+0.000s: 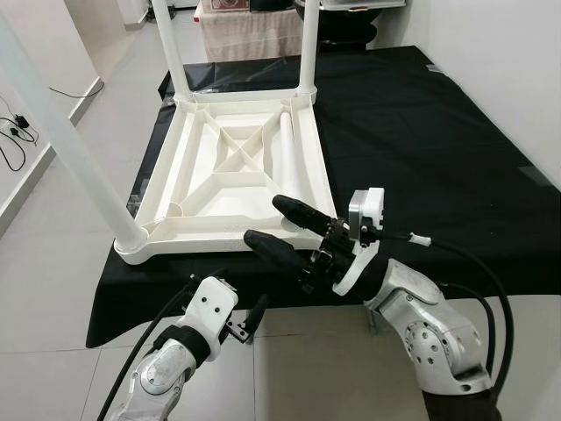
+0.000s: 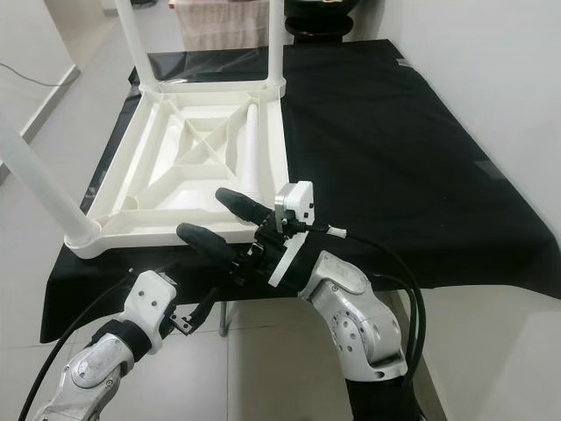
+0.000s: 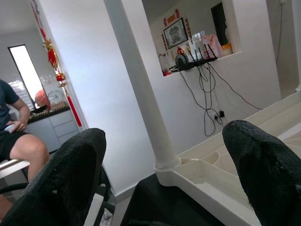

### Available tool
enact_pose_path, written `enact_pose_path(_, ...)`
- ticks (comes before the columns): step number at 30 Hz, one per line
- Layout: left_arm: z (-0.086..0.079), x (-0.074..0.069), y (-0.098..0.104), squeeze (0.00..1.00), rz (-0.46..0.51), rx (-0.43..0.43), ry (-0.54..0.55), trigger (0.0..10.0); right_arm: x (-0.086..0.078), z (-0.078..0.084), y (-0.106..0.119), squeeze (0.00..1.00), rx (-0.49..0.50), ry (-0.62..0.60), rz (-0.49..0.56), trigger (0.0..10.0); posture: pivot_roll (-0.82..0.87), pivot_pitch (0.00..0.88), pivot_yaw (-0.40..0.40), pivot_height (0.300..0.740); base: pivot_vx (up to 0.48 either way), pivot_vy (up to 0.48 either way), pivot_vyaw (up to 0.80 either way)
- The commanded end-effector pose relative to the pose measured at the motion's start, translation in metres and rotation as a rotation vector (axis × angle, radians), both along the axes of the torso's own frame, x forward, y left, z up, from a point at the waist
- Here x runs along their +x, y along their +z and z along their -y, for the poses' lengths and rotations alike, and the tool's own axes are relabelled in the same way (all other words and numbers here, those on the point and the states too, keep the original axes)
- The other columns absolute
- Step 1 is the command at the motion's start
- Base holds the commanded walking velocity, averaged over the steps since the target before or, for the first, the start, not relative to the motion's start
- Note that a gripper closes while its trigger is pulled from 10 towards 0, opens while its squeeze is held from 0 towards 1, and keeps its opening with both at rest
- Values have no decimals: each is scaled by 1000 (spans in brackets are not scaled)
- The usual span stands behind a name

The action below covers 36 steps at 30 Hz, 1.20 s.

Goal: Building children table

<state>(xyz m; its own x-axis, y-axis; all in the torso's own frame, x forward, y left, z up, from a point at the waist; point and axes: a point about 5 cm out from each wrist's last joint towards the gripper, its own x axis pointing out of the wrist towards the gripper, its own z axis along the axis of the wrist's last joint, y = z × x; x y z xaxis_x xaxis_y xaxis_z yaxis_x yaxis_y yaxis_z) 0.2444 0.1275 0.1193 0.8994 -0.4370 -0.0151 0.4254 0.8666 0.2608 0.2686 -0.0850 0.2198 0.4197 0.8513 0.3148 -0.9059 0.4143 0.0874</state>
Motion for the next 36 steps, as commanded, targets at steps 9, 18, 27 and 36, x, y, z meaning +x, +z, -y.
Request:
enact_pose_path(9,-3,2,-2,0,-4,2,8,10000,-4,3,15,0,96,8,19,10000,-63,147,29,740,0,0,0)
enact_pose_path(18,-11,9,5,0,40,-11,75,10000,10,15,-2,0,43,-214,-21,10000,-48,139,33,740,0,0,0)
enact_pose_path(27,-24,11,6,0,52,-29,161,10000,-6,22,-13,0,98,-193,-66,10000,-39,130,40,740,0,0,0)
enact_pose_path(36,-28,18,20,0,85,-79,206,10000,15,16,-13,0,-3,-313,-23,10000,-48,133,37,740,0,0,0)
